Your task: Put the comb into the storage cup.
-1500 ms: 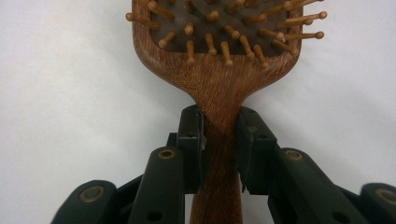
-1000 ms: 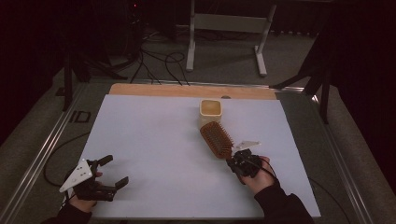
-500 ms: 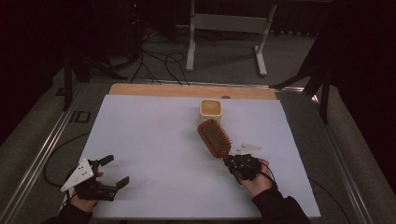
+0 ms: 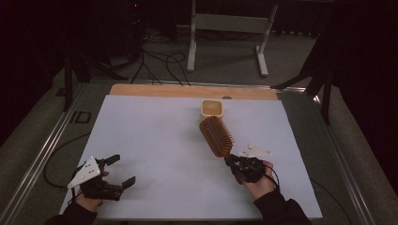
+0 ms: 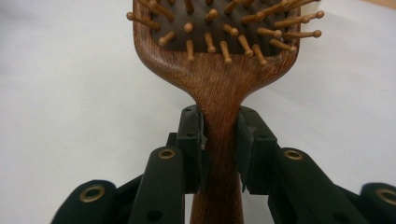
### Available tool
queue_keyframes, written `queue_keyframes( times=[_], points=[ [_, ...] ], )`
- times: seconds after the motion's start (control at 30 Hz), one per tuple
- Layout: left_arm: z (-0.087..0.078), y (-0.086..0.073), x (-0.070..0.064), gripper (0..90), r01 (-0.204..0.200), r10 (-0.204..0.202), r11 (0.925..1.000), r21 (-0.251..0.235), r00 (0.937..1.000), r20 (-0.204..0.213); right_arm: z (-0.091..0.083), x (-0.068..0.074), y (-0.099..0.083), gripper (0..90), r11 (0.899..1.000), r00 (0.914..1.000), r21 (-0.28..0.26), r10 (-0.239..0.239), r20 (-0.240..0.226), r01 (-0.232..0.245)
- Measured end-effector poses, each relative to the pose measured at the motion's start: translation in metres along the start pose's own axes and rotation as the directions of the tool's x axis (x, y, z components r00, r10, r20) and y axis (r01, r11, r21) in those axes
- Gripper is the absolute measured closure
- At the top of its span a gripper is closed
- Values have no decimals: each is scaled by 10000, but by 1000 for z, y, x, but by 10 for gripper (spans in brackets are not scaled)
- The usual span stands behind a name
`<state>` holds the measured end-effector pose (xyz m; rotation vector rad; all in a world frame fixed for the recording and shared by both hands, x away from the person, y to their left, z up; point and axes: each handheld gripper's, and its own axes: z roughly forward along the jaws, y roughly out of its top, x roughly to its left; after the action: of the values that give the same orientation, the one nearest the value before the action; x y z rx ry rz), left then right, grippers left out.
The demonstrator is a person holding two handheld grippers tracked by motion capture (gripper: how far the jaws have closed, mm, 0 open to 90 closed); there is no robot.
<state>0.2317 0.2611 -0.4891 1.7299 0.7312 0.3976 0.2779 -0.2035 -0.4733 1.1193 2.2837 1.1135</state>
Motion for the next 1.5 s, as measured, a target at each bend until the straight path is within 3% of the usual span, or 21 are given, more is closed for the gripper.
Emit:
queue_keyframes(
  times=[0.23,0.4,0.63,0.83,0.9,1.2,1.5],
  points=[
    [7,17,-3,1,34,-35,9999,150,9999,97,-6,4,1,735,9966,9999,-819,-95,-44,91],
    [12,36,-2,1,114,-111,9993,364,9999,-90,-11,4,3,735,9933,9999,-1155,-102,-43,97],
    [25,65,0,1,308,-308,9989,355,9995,-14,-20,7,5,735,9759,9993,-2149,-334,192,368],
    [38,83,-4,2,151,-156,9982,586,9998,89,-22,8,6,735,9769,9991,-2095,-391,180,420],
    [47,96,-10,1,40,-62,9973,733,9996,292,-22,10,6,735,9724,9982,-2264,-489,344,555],
    [70,136,-31,2,-142,94,9982,579,9966,824,-21,12,7,735,9742,9983,-2188,-495,302,549],
    [91,158,-47,1,-127,61,9983,562,9934,1148,-21,10,7,734,9765,9990,-2113,-381,224,420]
  ],
)
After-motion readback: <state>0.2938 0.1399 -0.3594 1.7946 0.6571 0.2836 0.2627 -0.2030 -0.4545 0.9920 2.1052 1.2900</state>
